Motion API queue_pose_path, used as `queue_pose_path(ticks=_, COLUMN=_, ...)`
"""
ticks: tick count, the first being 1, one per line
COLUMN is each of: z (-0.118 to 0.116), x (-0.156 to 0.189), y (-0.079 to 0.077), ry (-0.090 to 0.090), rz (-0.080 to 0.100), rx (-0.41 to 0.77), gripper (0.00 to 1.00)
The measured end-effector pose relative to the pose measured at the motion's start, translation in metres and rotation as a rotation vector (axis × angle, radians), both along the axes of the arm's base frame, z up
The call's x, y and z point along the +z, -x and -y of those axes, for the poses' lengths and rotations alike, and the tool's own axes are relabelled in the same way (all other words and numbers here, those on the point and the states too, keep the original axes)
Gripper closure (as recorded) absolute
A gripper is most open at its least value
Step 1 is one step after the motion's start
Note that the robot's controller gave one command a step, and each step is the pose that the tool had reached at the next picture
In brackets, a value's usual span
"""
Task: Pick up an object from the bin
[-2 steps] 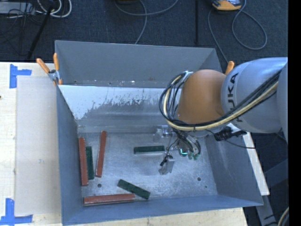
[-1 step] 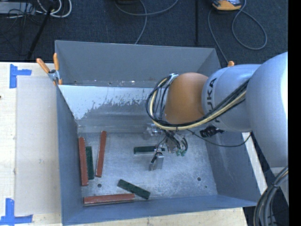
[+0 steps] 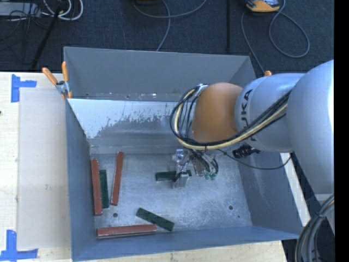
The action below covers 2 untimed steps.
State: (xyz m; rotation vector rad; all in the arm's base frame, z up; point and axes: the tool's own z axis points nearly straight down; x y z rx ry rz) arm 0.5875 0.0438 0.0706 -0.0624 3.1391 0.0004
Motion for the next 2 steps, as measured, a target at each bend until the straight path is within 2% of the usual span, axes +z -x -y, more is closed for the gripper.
queue_pose_path(ticks=1, z=-0.025, x=0.112, y=0.005, ry=-0.002, rz=0.006, rx=-0.05, gripper=1.0)
queue_pose_path(ticks=2, z=-0.069, x=0.168, y=0.007, ry=-0.003, rz=0.004, rx=-0.082, gripper=1.0)
